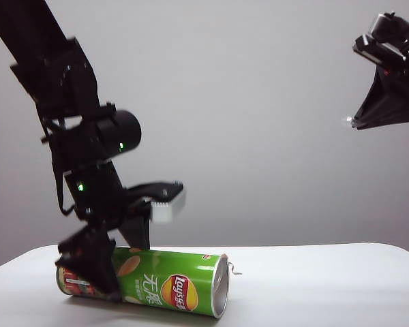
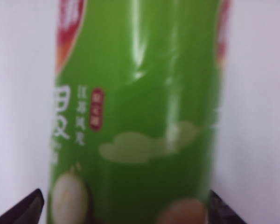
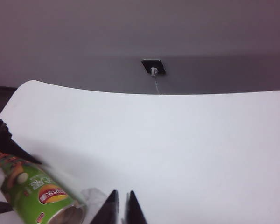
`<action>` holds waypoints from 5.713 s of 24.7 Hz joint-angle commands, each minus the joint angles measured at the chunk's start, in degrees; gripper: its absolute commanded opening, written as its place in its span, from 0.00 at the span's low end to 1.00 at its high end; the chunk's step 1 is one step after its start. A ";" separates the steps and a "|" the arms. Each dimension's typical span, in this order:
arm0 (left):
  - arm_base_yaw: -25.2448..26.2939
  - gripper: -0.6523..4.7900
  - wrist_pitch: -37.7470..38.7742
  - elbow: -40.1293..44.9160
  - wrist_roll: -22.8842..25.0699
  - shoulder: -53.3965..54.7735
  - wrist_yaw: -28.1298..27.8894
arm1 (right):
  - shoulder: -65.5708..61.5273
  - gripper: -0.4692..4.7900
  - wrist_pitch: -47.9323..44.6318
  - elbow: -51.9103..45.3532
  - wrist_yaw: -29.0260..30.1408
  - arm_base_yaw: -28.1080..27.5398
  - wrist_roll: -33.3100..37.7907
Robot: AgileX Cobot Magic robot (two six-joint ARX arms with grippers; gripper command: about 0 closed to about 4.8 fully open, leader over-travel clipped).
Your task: Pick up the green tub of chips from the desk, pull out the transparent container with the chips inside partially, and then place the chips back on the desk.
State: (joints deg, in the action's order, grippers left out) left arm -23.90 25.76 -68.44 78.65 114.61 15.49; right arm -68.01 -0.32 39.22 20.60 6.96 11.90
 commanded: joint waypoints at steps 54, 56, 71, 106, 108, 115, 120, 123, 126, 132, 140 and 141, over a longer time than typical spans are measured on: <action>-2.97 0.72 -3.65 -1.38 -15.17 -16.00 14.27 | -8.39 0.25 -14.53 0.31 39.28 0.33 12.17; -3.30 0.72 -4.50 -1.38 -15.78 -15.91 14.34 | -9.11 0.25 -15.52 0.31 39.30 0.94 12.79; -4.42 0.72 -4.92 -1.38 -18.03 -14.67 15.41 | -11.93 0.25 -21.35 0.31 37.75 3.41 16.68; -5.35 0.72 -2.16 -1.29 -19.12 -14.51 9.77 | -11.96 0.08 -21.09 0.31 36.54 2.38 15.72; -5.33 0.72 -1.92 -1.22 -19.12 -14.51 9.57 | -11.96 0.08 -20.92 0.31 36.54 1.77 15.32; -5.25 0.72 -1.38 -1.22 -19.10 -14.51 8.50 | -11.96 0.08 -19.85 0.31 36.57 -1.29 14.53; -5.25 0.71 -1.05 -1.22 -19.10 -14.49 8.50 | -11.93 0.08 -19.34 0.31 36.74 -1.75 13.73; -5.25 0.67 -1.55 -1.25 -19.10 -14.49 8.63 | -11.93 0.08 -19.15 0.31 36.79 -1.70 13.77; -5.25 0.67 -1.60 -1.25 -19.10 -14.51 8.46 | -11.93 0.18 -18.40 0.31 36.81 -1.66 13.73; -5.25 0.67 -1.77 -1.25 -19.10 -14.49 7.89 | -11.93 0.27 -11.93 0.28 37.09 -0.96 11.21; -5.38 0.67 -2.08 -1.25 -19.15 -14.38 9.68 | -11.98 0.27 -11.89 0.31 33.27 4.66 10.32; -5.38 0.67 -2.08 -1.25 -19.15 -14.38 10.12 | -11.98 0.27 -11.91 0.31 32.72 5.01 10.25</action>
State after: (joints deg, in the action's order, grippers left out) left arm -29.06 24.77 -69.34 59.53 100.44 23.84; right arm -80.16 -11.29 39.29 54.00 11.55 22.61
